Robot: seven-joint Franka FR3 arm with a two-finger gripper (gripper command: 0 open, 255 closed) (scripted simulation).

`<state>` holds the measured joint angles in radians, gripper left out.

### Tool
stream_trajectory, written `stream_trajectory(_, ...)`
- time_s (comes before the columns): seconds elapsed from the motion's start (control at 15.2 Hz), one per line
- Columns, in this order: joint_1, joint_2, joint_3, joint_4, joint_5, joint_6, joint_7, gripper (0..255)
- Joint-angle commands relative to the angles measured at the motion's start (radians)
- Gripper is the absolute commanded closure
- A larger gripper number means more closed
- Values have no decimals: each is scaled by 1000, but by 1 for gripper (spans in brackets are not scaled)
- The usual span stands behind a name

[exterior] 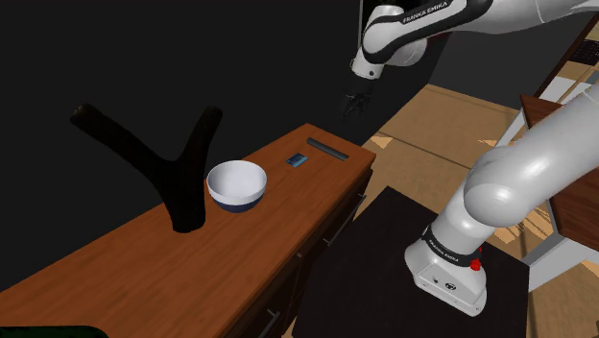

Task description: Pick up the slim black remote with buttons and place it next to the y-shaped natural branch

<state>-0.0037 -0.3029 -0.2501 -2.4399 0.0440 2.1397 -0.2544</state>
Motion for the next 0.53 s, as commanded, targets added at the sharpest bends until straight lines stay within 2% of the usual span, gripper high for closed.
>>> stream_trajectory(0.0,1,72,-17,14,9,52,-36,0)
stream_trajectory(0.46,-2,348,-55,107,89,201,-174,0)
